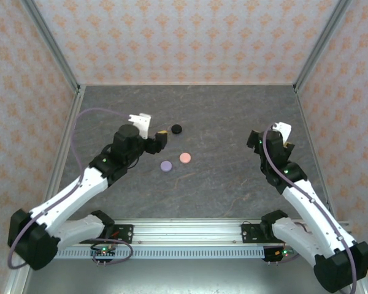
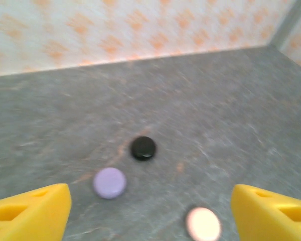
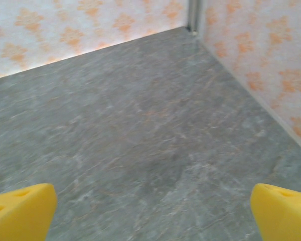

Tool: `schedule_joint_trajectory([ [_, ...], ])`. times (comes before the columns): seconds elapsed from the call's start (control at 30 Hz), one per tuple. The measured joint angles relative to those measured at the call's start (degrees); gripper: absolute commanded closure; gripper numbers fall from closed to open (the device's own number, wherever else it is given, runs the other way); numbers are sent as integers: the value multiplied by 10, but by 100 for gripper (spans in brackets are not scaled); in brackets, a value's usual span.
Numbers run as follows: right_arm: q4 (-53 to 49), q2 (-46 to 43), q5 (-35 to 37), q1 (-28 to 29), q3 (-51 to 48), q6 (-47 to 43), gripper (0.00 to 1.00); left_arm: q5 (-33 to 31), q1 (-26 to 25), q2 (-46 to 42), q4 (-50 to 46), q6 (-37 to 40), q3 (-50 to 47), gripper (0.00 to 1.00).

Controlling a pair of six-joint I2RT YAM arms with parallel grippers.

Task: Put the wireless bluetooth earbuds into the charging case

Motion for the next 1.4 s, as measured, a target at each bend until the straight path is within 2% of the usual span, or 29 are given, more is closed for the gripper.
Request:
schedule_joint_trajectory([
  [0.13, 81, -9, 24, -34, -76, -18, 1, -97, 13, -70, 32, 15, -61, 8],
  [0.27, 165, 10, 31, -60, -136, -30, 1, -179, 39, -104, 60, 22, -109, 5],
  [0.4, 263, 54, 31, -81, -182, -40, 1, -220, 80, -115, 76, 25, -138, 4],
  [0.57, 401, 131, 23, -92, -235, -59, 1, -257, 106, -122, 92, 32, -165, 4],
  [0.77, 558, 210, -28, -116, -256, -85, 1, -265, 131, -94, 139, 46, -199, 4],
  [0.97, 665, 276, -95, -122, -256, -134, 1, -257, 140, -59, 185, 70, -223, 4],
  [1.17, 768, 384, -140, -122, -255, -166, 1, -231, 146, -37, 236, 86, -240, 4],
  [1.3, 747, 397, -150, -123, -239, -172, 1, -219, 146, -34, 253, 91, -245, 4],
  [1.4, 697, 400, -175, -143, -183, -165, 1, -213, 147, -30, 267, 97, -246, 4],
])
